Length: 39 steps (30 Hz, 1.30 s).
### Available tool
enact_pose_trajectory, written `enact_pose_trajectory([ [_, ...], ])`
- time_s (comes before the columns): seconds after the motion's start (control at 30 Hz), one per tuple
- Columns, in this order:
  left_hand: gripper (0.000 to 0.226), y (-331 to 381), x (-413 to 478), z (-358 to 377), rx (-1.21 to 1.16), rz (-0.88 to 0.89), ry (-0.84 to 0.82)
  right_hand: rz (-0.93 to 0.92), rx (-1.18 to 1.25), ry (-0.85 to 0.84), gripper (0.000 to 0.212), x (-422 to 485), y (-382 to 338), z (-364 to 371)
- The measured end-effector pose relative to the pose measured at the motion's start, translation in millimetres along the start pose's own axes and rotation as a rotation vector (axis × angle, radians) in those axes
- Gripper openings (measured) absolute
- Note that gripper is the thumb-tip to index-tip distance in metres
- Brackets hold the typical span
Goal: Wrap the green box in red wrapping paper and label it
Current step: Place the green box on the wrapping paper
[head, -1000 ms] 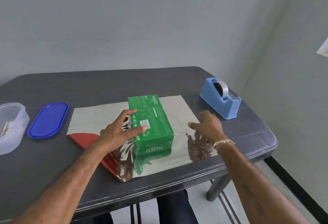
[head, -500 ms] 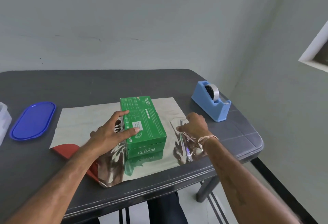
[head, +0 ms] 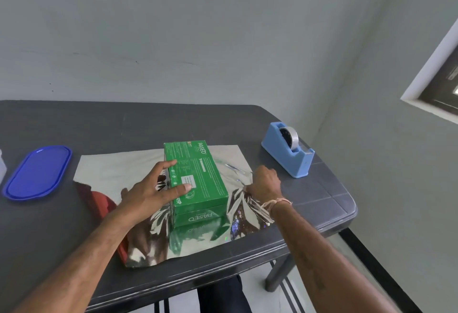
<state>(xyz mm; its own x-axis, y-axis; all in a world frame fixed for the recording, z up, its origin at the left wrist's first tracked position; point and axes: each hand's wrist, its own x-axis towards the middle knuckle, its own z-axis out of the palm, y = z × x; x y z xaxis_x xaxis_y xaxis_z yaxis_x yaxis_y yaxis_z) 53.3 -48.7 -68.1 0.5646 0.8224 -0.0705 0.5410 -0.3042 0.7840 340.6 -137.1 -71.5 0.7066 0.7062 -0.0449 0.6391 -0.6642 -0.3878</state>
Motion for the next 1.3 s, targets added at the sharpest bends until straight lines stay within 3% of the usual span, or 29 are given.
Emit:
enact_pose_trajectory([
  [0.1, 0.077, 1, 0, 0, 0.015, -0.012, 0.000, 0.023, 0.030, -0.032, 0.018, 0, 2, -5],
  [0.27, 0.080, 0, -2, -1, -0.009, -0.007, -0.015, 0.016, 0.233, -0.082, 0.003, -2, 5, -12],
  [0.4, 0.078, 4, -6, -2, -0.079, 0.005, -0.013, 0.005, 0.727, -0.190, 0.010, -8, -1, -25],
  [0.6, 0.078, 9, -10, -3, -0.148, 0.032, -0.017, 0.001, 0.983, -0.540, 0.017, 2, -10, -53],
  [0.77, 0.077, 10, -10, -4, -0.165, 0.044, -0.012, -0.168, 0.974, -0.656, 0.008, -4, -32, -64],
  [0.87, 0.077, 11, -9, -4, -0.162, 0.040, -0.020, -0.280, 1.038, -0.750, 0.039, -10, -47, -61],
  [1.07, 0.070, 6, -5, -7, -0.215, 0.047, 0.021, -0.338, 1.064, -0.846, 0.062, -12, -70, -49],
  [1.3, 0.062, 9, 6, -7, -0.337, 0.022, 0.134, -0.399, 0.950, -0.988, 0.046, -18, -69, -45],
])
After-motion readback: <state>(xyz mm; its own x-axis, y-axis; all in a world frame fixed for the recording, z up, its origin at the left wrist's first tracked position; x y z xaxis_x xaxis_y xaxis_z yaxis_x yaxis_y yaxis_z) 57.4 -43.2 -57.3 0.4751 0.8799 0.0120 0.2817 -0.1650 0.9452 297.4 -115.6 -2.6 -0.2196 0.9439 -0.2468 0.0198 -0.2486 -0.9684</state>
